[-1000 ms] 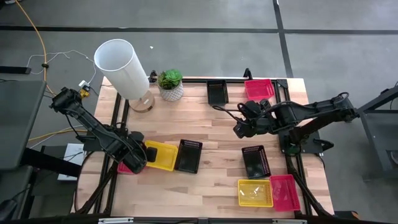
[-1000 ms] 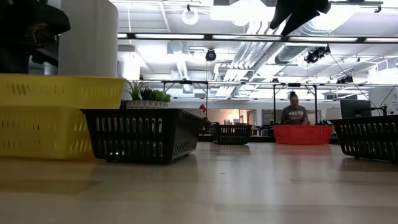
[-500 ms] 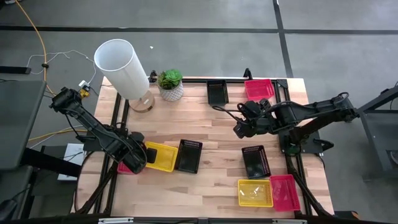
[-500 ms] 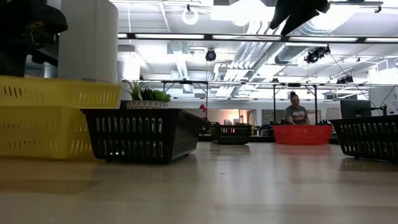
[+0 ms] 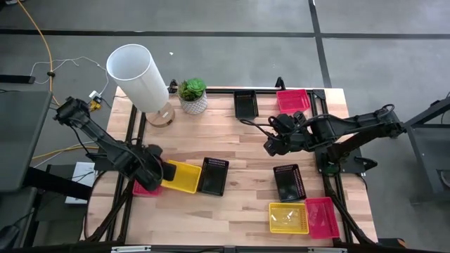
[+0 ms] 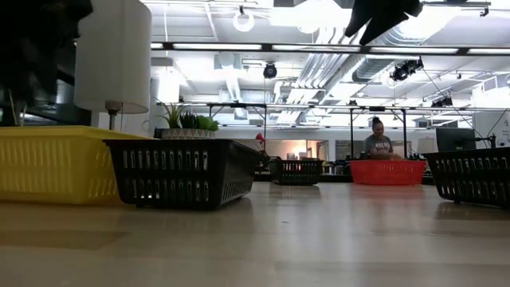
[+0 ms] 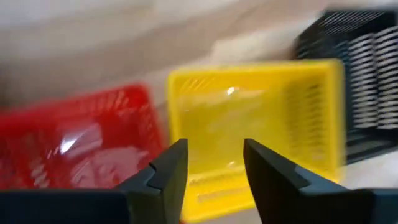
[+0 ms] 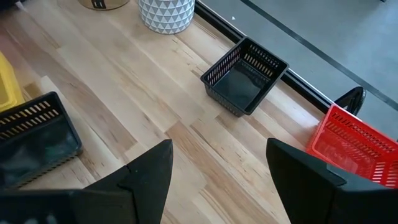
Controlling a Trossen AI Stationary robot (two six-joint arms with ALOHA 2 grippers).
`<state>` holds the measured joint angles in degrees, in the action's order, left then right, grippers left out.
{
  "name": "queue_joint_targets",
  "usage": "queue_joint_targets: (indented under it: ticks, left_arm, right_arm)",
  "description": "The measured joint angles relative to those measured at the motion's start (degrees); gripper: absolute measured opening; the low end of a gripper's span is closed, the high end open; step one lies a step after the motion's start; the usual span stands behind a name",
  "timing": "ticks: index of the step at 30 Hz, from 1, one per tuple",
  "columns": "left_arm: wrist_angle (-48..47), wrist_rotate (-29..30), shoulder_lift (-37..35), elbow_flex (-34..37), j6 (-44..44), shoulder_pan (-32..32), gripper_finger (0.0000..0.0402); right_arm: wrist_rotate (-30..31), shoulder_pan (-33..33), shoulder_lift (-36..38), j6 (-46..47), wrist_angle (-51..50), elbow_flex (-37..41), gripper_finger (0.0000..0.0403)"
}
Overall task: Stack baskets by color
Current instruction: Stack the bottom yellow bin on the top yellow bin
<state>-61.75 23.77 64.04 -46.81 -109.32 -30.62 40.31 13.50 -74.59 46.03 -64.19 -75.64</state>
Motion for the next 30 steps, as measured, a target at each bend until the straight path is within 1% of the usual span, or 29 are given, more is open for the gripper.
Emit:
queue_joint_targets:
  ticks: [3,6,7,9,11,13,15,17,19,21,24,27,28,30]
  left_arm:
    - [-0.1,7.4,-4.0,-2.5,7.2,1.9,0.0161]
    - [2.7,17.9,-8.1,-5.8,18.8,3.7,0.0163]
    - [4.9,21.3,-9.6,-6.8,24.6,4.2,0.0163]
    - [12.1,26.2,-12.6,-8.3,38.2,5.3,0.0162]
    - [21.8,27.3,-15.5,-8.6,54.3,6.6,0.0161]
    - [32.5,24.7,-18.1,-8.4,69.6,8.0,0.0161]
    - [40.3,20.7,-20.1,-8.3,80.5,9.8,0.0161]
    - [45.9,16.3,-21.4,-8.3,88.1,11.7,0.0161]
    - [49.0,12.7,-22.4,-8.2,93.1,13.6,0.0161]
    - [53.1,9.1,-23.3,-6.7,96.2,15.2,0.0161]
    - [60.6,4.5,-25.1,-1.4,98.7,17.2,0.0161]
    - [71.0,0.8,-26.2,6.7,97.4,19.5,0.0161]
    - [74.6,-0.8,-26.2,9.4,96.2,20.3,0.0161]
    - [79.3,-3.2,-26.1,13.7,93.8,21.5,0.0161]
  right_arm:
    - [-0.4,0.0,0.0,-1.1,0.4,0.0,0.0247]
    - [-2.6,0.1,0.3,-3.9,2.0,0.0,0.0247]
    - [-3.6,0.1,0.6,-4.7,2.7,0.0,0.0247]
    - [-5.6,0.2,1.3,-5.6,3.6,0.0,0.0247]
    - [-6.8,0.7,2.1,-6.0,4.0,0.0,0.0247]
    - [-6.9,1.4,3.0,-6.0,3.9,0.0,0.0247]
    - [-7.0,2.5,4.1,-5.9,4.7,0.5,0.0247]
    - [-7.7,3.7,5.8,-5.1,7.1,2.9,0.0247]
    - [-9.6,4.7,8.0,-4.0,11.8,7.0,0.0247]
    - [-11.1,5.8,10.5,-2.0,17.9,12.3,0.0247]
    - [-12.1,7.1,13.6,0.2,31.4,20.6,0.0247]
    - [-13.4,7.6,15.1,0.1,45.6,26.4,0.0247]
    - [-14.1,7.6,15.1,0.1,48.9,27.5,0.0247]
    - [-16.8,7.6,14.9,-0.2,52.1,28.4,0.0247]
